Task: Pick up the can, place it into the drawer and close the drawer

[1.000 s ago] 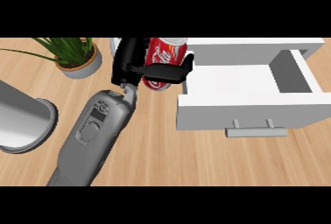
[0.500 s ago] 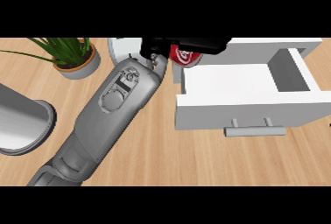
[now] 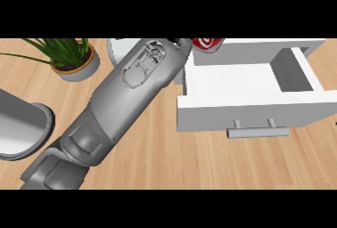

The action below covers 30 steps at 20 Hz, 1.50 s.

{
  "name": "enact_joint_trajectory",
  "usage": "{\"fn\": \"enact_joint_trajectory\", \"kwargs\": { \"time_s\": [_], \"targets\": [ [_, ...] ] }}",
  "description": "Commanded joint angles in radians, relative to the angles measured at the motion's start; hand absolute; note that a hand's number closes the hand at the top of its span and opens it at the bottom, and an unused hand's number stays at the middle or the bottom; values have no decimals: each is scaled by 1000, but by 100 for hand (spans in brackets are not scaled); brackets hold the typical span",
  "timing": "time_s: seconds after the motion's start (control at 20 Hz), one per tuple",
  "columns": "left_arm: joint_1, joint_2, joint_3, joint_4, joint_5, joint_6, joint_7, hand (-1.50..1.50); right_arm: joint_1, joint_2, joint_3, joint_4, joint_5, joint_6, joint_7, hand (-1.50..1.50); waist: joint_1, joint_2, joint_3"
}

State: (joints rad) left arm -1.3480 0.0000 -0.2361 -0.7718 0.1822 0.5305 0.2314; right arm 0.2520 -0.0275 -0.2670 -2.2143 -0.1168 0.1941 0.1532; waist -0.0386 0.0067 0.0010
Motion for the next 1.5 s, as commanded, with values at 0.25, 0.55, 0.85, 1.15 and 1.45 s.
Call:
{"fn": "enact_joint_trajectory", "kwargs": {
  "time_s": [0.25,0.55,0.85,1.15,1.45],
  "targets": [
    [-104,0,-144,156,141,91,-65,150,-55,-36,-26,91,-2,24,-31,-150,-27,5,1],
    [-141,0,-148,284,205,64,-120,150,-20,-20,2,27,-2,37,-25,-150,-51,11,2],
    [-115,0,-232,298,260,94,-171,150,-82,21,52,40,62,-28,12,-150,-54,13,1],
    [-117,0,-280,355,281,114,-222,150,-166,-53,-9,132,11,11,-16,-150,-69,22,2],
    [-121,0,-317,404,291,105,-256,150,-138,-38,-11,108,26,-8,-7,-150,-68,20,2]
  ]
}}
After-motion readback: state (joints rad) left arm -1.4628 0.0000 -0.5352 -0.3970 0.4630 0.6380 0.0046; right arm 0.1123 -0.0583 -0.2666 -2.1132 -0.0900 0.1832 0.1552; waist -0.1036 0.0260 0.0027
